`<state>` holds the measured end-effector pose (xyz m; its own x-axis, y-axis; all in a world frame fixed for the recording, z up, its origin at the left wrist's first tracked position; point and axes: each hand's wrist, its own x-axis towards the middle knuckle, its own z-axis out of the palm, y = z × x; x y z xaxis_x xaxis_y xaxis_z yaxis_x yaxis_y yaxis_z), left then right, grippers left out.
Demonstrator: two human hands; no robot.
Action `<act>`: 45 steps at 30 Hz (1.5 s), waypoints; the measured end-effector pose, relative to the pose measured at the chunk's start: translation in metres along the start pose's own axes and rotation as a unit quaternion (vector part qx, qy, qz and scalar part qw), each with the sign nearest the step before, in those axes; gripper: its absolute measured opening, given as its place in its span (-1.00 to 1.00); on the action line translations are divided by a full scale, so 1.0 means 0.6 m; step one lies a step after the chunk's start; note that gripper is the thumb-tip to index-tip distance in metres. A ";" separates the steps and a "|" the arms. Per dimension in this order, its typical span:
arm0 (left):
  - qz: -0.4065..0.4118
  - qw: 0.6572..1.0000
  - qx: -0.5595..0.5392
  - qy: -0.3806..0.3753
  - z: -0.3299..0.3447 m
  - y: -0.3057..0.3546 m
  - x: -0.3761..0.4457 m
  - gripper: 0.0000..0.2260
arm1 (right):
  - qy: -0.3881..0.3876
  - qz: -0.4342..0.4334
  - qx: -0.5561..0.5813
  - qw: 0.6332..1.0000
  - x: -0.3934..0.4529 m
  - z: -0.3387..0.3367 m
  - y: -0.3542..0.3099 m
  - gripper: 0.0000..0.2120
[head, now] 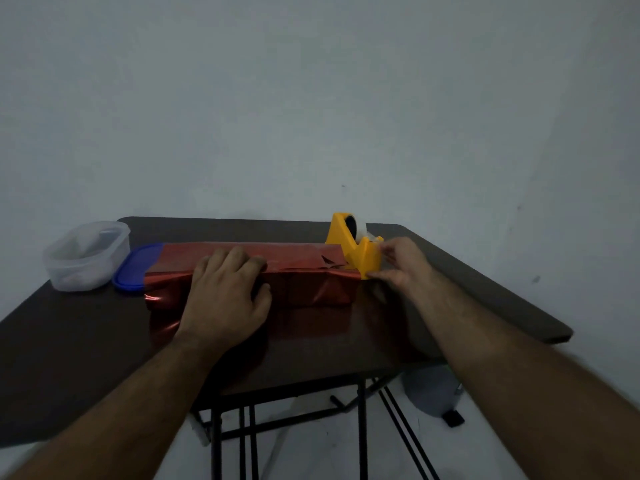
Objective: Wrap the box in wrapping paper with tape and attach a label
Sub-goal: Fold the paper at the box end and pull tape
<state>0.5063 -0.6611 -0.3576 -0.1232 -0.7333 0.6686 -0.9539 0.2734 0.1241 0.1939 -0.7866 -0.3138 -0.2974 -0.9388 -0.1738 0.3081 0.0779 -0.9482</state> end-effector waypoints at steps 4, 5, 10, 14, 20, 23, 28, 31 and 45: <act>-0.002 1.000 0.005 -0.001 0.000 0.000 0.000 -0.58 | -0.012 -0.003 0.020 1.000 0.009 -0.006 0.016 -0.38; -0.002 1.000 0.007 -0.003 0.001 0.001 0.001 -0.58 | -0.010 -0.005 0.022 1.000 0.002 -0.004 0.016 -0.41; 0.002 1.000 0.003 0.002 0.001 0.001 0.000 -0.57 | 0.022 -0.002 0.006 1.000 -0.013 -0.004 0.022 -0.52; 0.003 1.000 0.006 0.001 -0.001 0.001 0.000 -0.57 | 0.036 0.022 -0.016 0.999 -0.014 -0.005 0.023 -0.47; 0.001 1.000 0.011 0.000 -0.002 0.003 -0.001 -0.57 | 0.062 0.059 -0.103 0.991 -0.020 0.008 -0.002 -0.47; -0.002 1.000 0.016 -0.004 -0.002 0.003 -0.001 -0.57 | 0.076 0.069 -0.155 0.983 -0.030 0.014 -0.013 -0.49; 0.000 1.000 0.018 0.014 -0.003 0.006 -0.005 -0.59 | 0.102 0.050 -0.186 0.976 -0.028 -0.011 0.017 -0.71; 0.001 1.000 0.020 0.021 -0.001 0.006 -0.003 -0.60 | 0.096 0.019 -0.148 0.984 -0.043 -0.024 0.015 -0.67; -0.036 0.991 -0.116 0.047 -0.030 0.010 -0.006 -0.64 | -0.182 -0.297 -0.400 0.848 -0.207 0.012 -0.093 -0.95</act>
<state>0.5060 -0.6454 -0.3461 -0.0213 -0.6979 0.7159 -0.8692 0.3667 0.3316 0.2203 -0.6771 -0.2372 0.1579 -0.9225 0.3523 -0.5534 -0.3782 -0.7421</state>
